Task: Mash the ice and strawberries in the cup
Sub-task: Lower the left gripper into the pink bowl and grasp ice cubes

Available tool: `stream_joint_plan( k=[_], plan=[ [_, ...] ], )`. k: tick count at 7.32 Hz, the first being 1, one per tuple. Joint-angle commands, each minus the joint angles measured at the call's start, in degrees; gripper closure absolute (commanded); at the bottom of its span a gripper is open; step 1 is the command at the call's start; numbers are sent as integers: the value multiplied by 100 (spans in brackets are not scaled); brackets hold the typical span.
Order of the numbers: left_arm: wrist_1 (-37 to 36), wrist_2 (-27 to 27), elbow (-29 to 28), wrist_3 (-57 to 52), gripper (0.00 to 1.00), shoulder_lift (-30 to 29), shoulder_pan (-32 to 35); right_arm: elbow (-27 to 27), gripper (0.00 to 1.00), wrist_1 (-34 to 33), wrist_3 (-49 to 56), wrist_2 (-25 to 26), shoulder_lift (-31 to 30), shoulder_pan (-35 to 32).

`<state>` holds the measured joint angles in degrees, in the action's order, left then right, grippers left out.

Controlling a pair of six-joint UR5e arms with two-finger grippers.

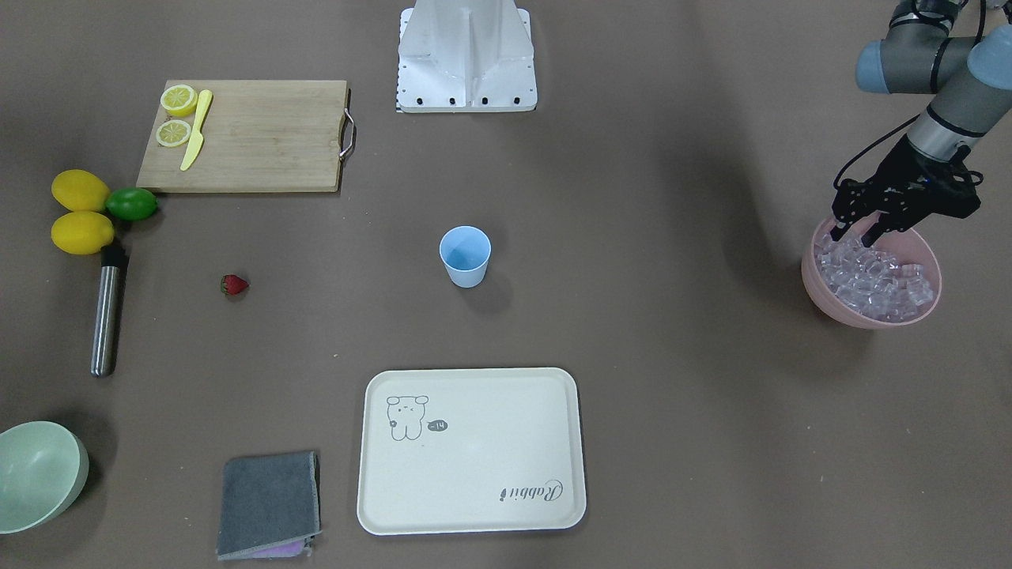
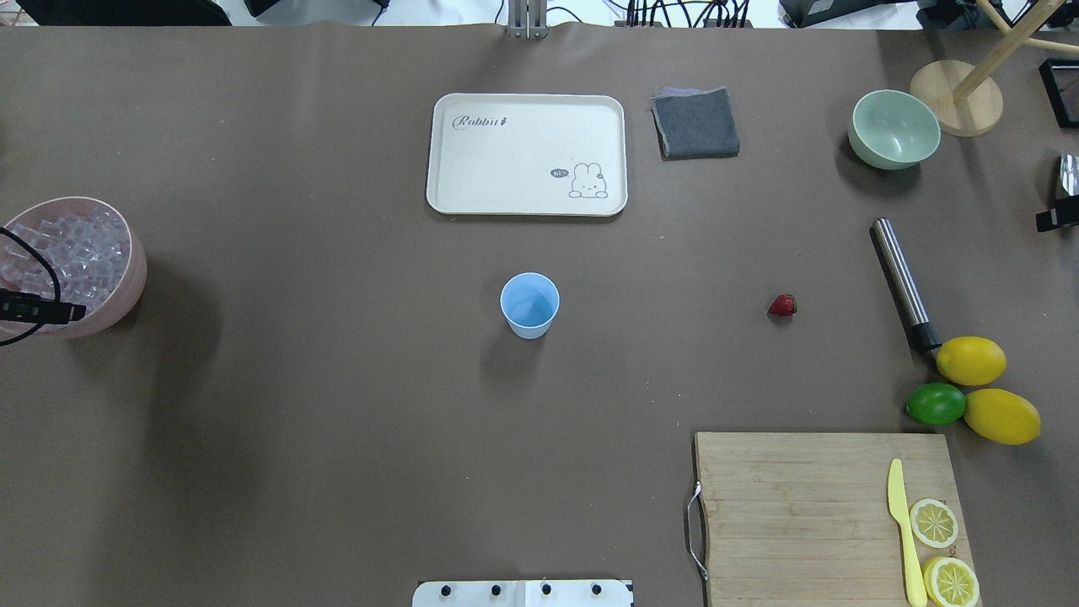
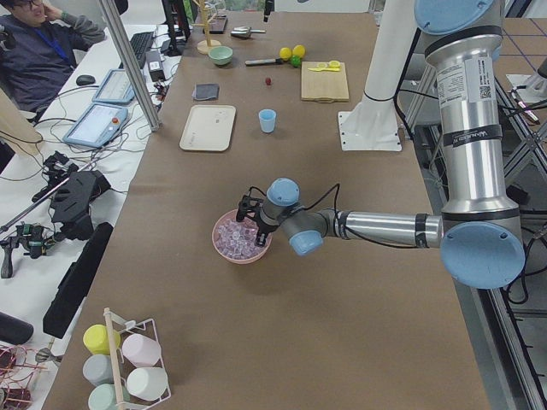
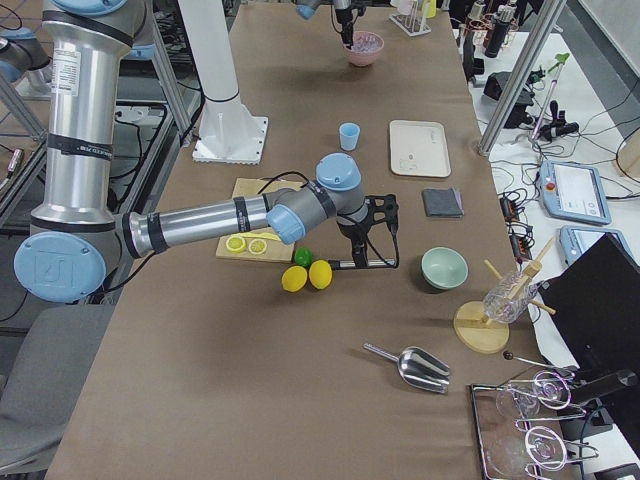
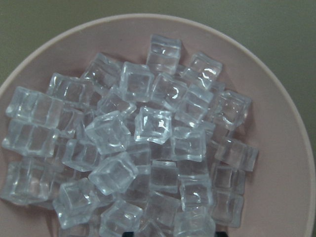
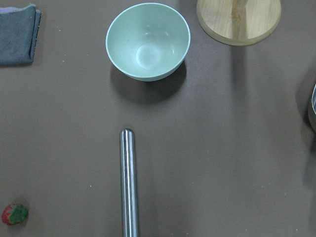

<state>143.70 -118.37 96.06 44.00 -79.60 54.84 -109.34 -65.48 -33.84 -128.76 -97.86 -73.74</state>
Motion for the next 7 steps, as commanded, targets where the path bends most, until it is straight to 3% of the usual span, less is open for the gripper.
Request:
stream_joint_plan(
  k=[1, 4, 7],
  plan=[
    [9, -28, 53, 3, 100, -20, 9, 1, 0, 0, 0, 0, 4, 0],
    [-26, -421, 133, 3, 100, -142, 305, 1, 0, 0, -9, 0, 13, 0],
    [-499, -809, 150, 213, 100, -1194, 1044, -8, 0, 0, -35, -17, 30, 0]
  ],
)
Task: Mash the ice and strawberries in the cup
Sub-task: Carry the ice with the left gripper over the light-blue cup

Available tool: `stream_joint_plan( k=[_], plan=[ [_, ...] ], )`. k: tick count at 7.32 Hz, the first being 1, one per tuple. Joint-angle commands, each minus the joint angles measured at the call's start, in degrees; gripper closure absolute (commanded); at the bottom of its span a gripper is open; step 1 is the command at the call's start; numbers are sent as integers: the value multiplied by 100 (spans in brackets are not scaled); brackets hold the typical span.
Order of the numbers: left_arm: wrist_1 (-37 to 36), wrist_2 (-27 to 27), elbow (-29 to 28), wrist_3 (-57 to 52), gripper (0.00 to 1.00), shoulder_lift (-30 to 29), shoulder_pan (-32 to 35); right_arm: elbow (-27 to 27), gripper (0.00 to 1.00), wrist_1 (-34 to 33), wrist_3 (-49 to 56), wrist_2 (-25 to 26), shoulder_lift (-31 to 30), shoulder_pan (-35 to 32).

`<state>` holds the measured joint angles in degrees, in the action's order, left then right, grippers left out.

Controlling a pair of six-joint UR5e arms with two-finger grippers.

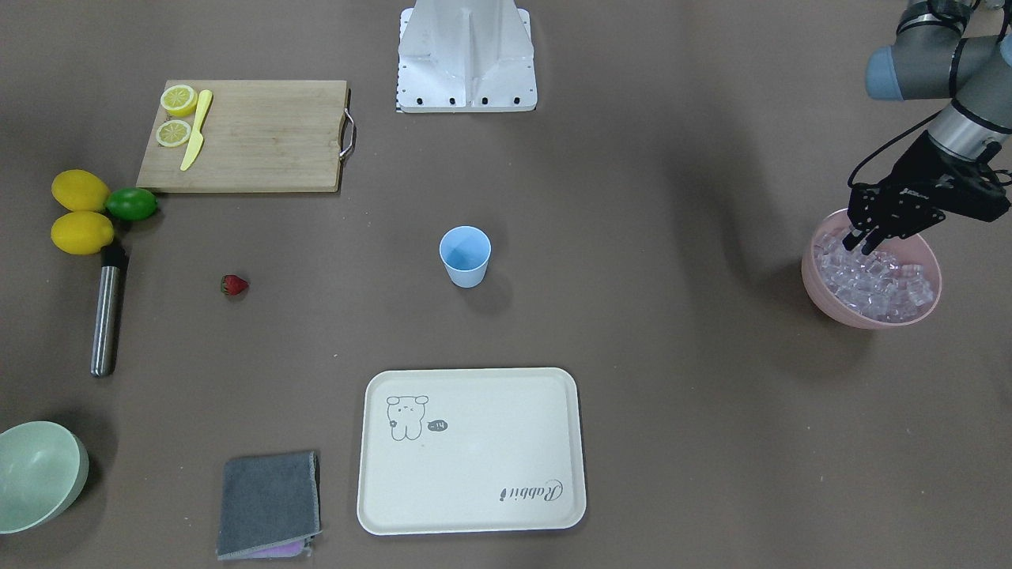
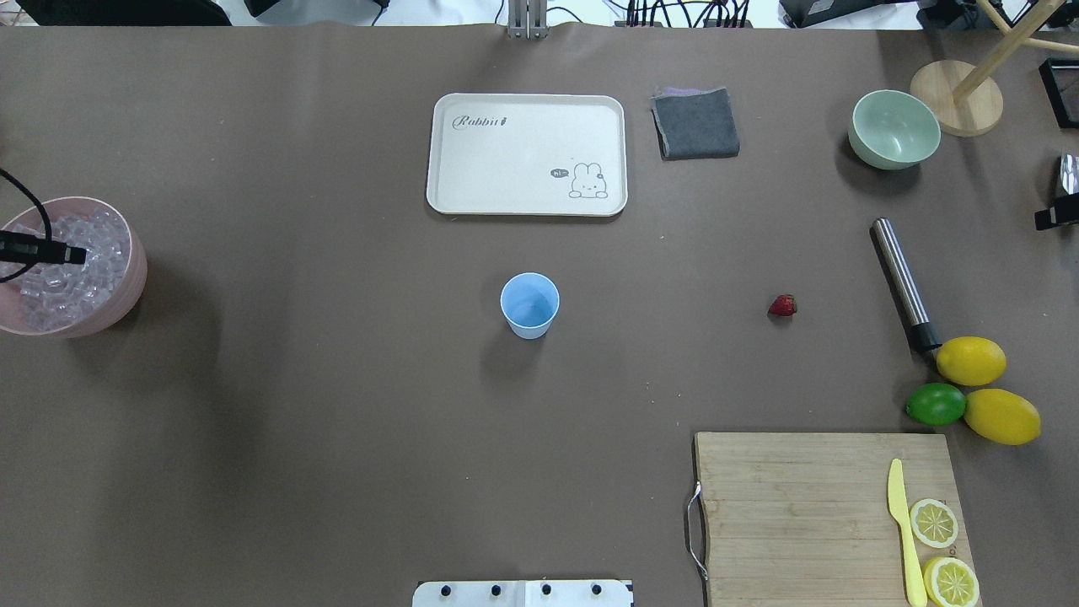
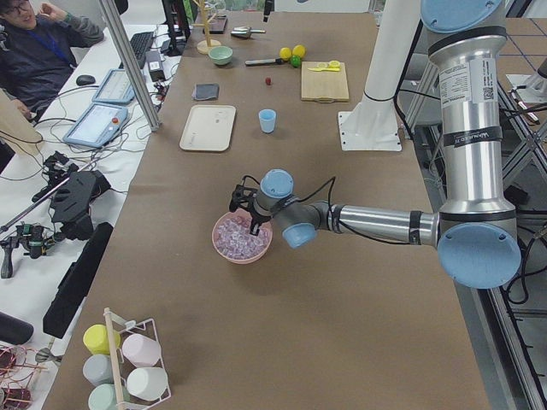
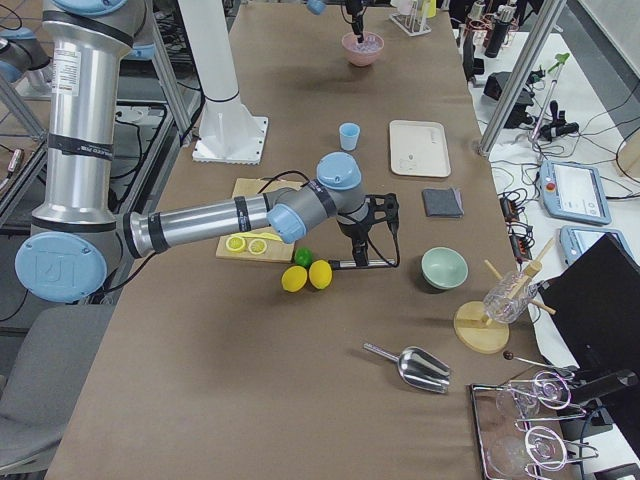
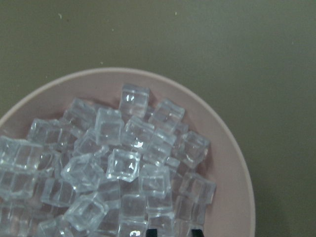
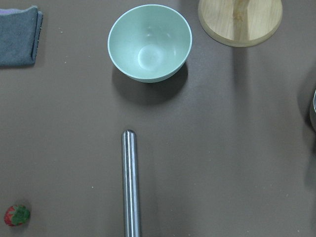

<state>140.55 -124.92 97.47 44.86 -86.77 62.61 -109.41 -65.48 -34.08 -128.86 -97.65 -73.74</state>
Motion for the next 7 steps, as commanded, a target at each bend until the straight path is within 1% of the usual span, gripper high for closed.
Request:
stream_joint_plan(
  k=[1, 2, 3, 4, 5, 6, 7],
  plan=[
    [-177, -147, 0, 1129, 100, -951, 243, -10, 0, 0, -11, -25, 9, 0],
    [-169, -95, -18, 2227, 100, -1469, 182, -10, 0, 0, -20, -25, 18, 0],
    [-169, -51, -18, 2786, 100, -1762, -114, -10, 0, 0, -20, -34, 27, 0],
    [-169, 341, -27, 3183, 100, -2060, -439, -19, 0, 0, -20, -34, 27, 0],
    [-177, 806, -62, 3413, 100, -2298, -973, -28, 0, 0, -20, -34, 36, 0],
    [-264, 1429, -62, 3798, 100, -2579, -1466, -28, 0, 0, -20, -34, 36, 9],
    [-570, 2079, -62, 4185, 100, -2947, -1993, -36, 0, 0, -20, -34, 44, 26]
  ],
)
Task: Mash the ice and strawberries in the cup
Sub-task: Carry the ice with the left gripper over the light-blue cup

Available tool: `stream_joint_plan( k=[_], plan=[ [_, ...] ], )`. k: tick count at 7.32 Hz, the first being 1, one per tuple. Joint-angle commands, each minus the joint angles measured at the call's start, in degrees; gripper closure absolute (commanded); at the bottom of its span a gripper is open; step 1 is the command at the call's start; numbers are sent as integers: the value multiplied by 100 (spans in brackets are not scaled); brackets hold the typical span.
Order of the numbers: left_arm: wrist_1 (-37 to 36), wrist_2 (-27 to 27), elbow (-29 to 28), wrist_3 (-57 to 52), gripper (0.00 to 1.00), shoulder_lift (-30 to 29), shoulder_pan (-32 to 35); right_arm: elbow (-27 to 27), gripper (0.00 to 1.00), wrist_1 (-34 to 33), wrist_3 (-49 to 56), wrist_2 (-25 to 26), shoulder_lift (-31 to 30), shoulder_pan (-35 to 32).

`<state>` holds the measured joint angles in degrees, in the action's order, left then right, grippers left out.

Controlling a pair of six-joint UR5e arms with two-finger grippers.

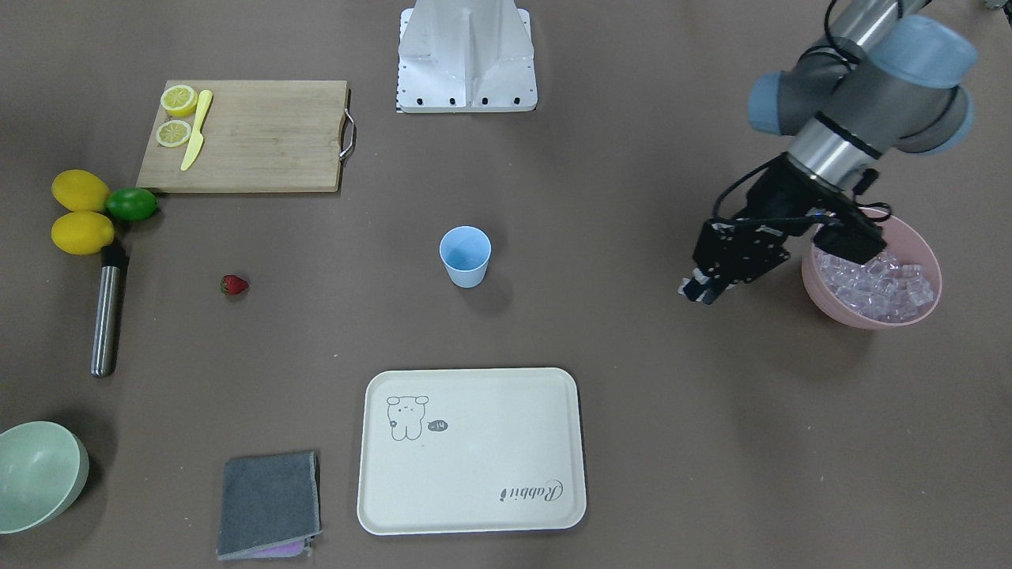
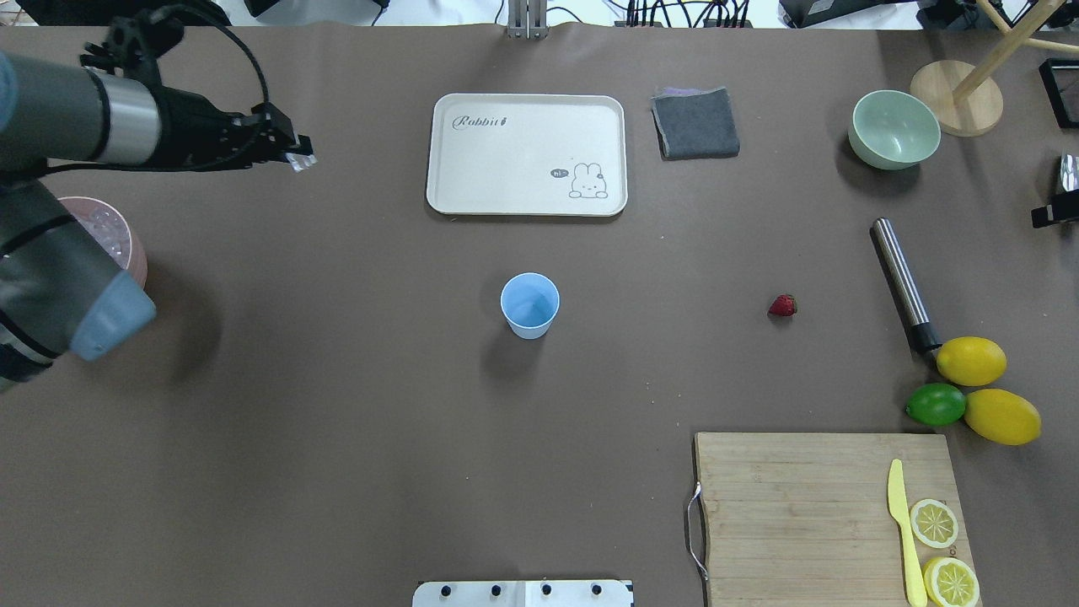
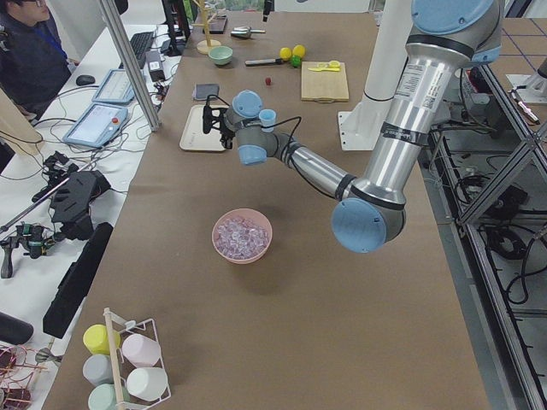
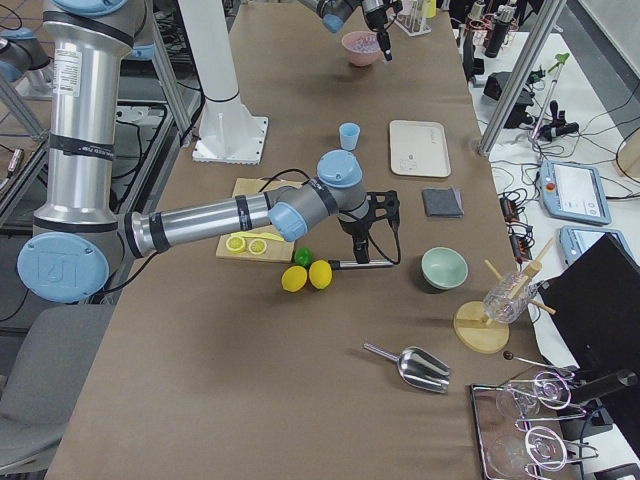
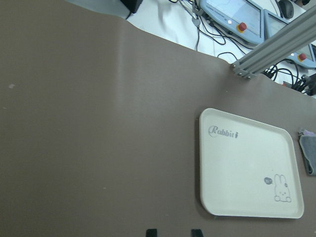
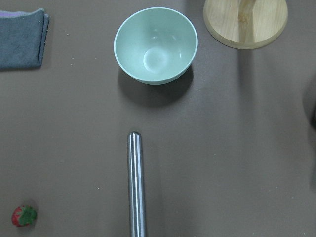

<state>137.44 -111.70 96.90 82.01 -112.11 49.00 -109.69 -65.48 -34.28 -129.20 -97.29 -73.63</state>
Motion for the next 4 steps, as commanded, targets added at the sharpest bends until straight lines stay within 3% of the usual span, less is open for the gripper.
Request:
stream_joint_plan(
  k=[1, 4],
  plan=[
    [-662, 1373, 12, 657, 100, -730, -1081, -8, 0, 0, 0, 8, 17, 41],
    [-1061, 2852, -66, 1315, 100, -1172, -2260, -8, 0, 184, -53, 0, 8, 59]
  ],
)
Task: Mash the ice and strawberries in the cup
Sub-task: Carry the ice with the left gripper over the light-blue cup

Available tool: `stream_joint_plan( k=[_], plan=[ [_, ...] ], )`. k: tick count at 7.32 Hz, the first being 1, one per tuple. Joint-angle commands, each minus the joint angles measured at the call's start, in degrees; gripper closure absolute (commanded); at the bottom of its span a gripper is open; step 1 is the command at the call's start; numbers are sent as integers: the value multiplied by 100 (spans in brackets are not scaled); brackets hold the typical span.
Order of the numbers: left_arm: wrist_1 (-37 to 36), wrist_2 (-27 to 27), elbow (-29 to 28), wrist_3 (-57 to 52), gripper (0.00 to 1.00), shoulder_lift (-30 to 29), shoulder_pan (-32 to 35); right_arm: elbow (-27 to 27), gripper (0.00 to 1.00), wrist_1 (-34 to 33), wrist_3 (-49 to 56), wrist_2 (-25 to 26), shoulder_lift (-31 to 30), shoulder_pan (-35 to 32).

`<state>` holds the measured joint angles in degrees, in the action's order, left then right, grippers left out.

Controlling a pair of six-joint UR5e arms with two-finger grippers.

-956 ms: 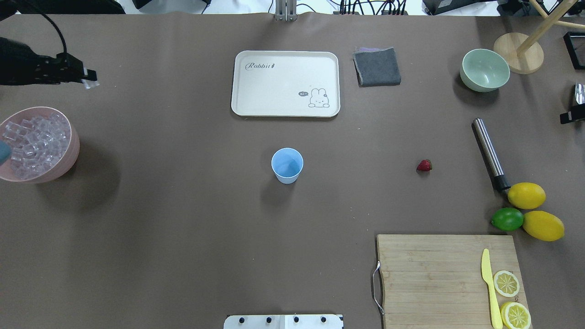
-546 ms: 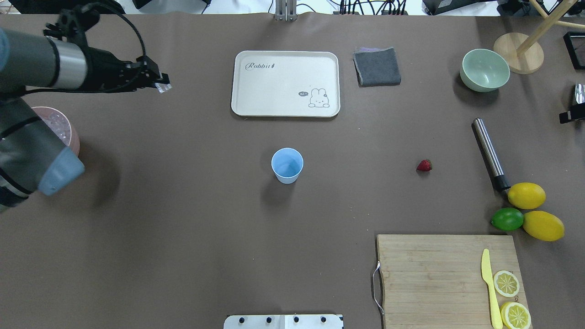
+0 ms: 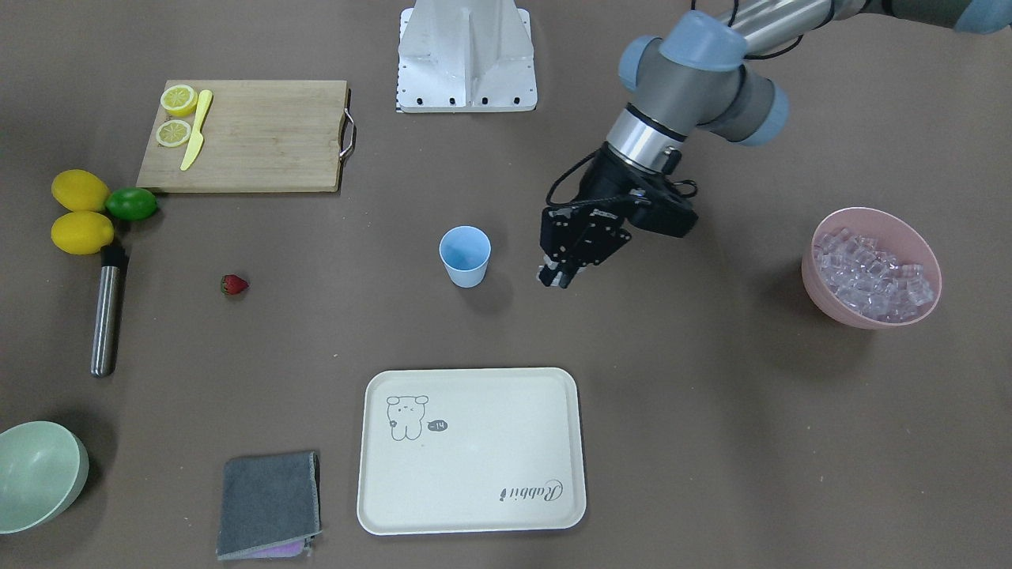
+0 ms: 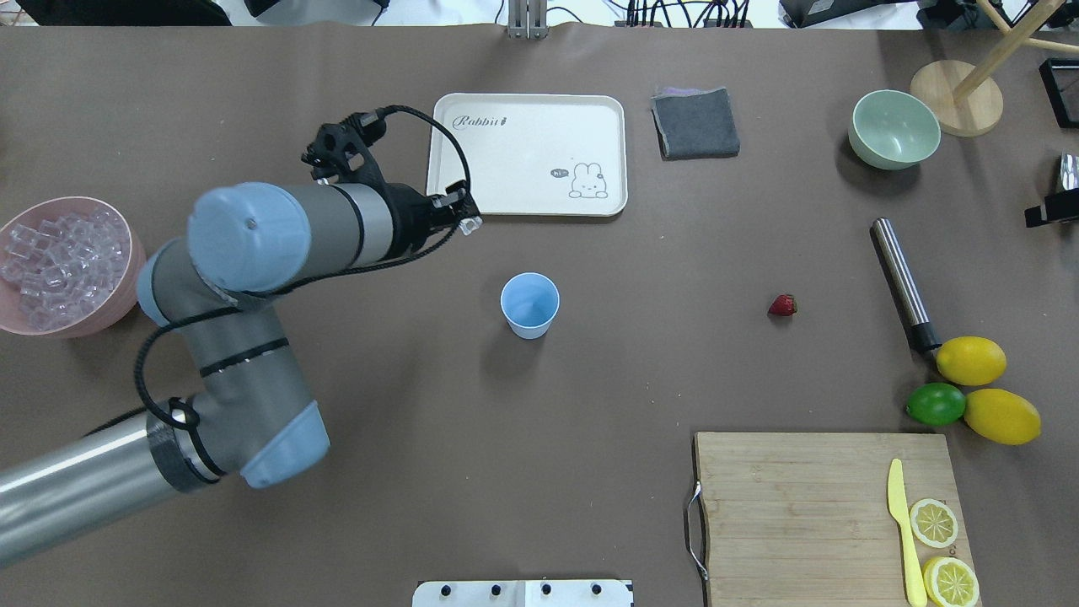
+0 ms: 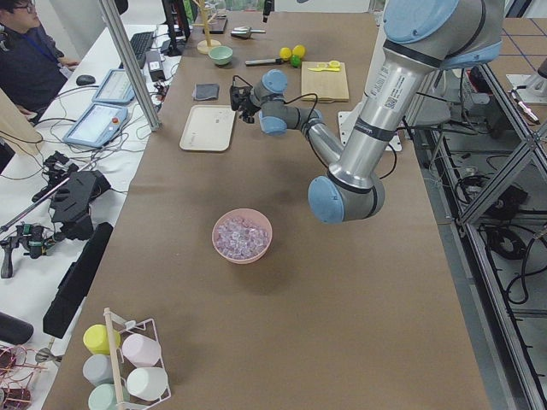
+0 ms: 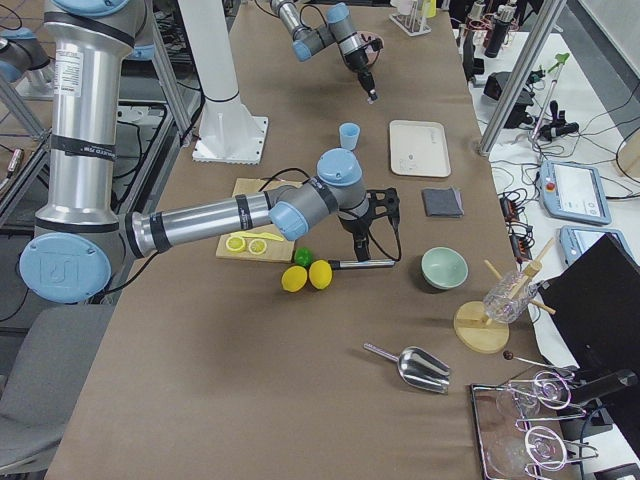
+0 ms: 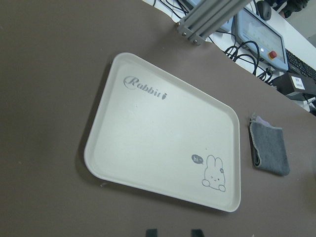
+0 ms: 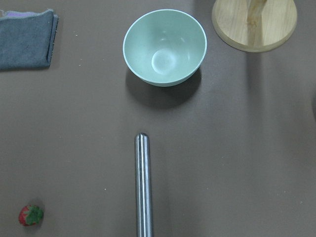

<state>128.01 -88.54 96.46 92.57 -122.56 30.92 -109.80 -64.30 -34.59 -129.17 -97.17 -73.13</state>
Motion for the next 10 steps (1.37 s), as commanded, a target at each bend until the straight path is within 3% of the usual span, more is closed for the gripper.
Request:
stream_joint_plan(
  k=[1, 2, 10],
  plan=[
    [-127, 923, -118, 331, 100, -293, -794, 12, 0, 76, -30, 6, -4, 18],
    [-188, 1309, -206, 332, 100, -408, -1059, 12, 0, 76, -30, 6, -4, 18],
    [-259, 1322, -233, 262, 100, -330, -921, 38, 0, 76, -22, 6, -4, 18]
  ],
)
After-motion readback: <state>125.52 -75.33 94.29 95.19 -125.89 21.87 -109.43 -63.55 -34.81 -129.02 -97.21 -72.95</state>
